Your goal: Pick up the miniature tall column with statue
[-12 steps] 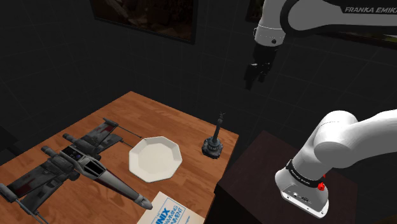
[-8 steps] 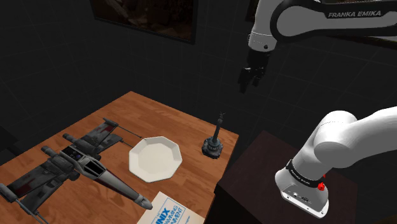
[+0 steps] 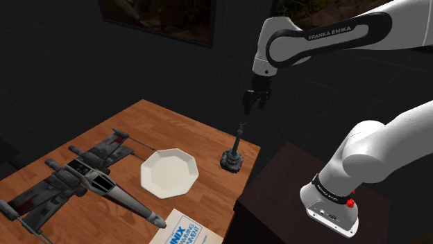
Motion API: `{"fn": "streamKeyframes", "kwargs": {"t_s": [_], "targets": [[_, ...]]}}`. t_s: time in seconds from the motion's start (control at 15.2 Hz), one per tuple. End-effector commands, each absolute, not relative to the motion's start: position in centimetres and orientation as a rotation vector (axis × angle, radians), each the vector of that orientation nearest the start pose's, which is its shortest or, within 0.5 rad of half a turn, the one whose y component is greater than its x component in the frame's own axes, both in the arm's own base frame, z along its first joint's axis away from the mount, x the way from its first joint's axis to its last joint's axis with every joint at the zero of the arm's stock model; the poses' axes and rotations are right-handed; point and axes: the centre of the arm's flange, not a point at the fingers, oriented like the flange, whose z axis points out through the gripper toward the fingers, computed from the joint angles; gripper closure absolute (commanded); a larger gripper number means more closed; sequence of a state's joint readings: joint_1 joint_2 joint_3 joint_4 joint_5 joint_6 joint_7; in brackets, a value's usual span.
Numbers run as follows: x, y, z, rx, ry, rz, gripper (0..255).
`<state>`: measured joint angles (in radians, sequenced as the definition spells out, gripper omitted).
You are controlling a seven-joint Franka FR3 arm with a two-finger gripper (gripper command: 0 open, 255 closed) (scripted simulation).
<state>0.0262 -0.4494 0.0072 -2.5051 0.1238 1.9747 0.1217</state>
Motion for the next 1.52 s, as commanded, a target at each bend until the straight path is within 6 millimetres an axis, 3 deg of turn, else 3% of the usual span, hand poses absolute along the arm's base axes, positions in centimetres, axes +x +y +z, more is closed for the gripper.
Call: {"fn": "streamKeyframes", "kwargs": {"t_s": [0.0,0.2,0.73,0.86,0.92,1.45], "targets": [[40.8,2.0,41.1,-2.994,0.237,0.149,0],[42.9,1.9,37.6,-2.944,0.265,0.172,0],[42.9,1.9,33.4,-2.942,0.266,0.173,0],[42.9,1.9,33.4,-2.942,0.266,0.173,0],[43.0,2.0,33.4,-2.942,0.266,0.173,255],[43.0,1.9,33.4,-2.942,0.266,0.173,255]]}}
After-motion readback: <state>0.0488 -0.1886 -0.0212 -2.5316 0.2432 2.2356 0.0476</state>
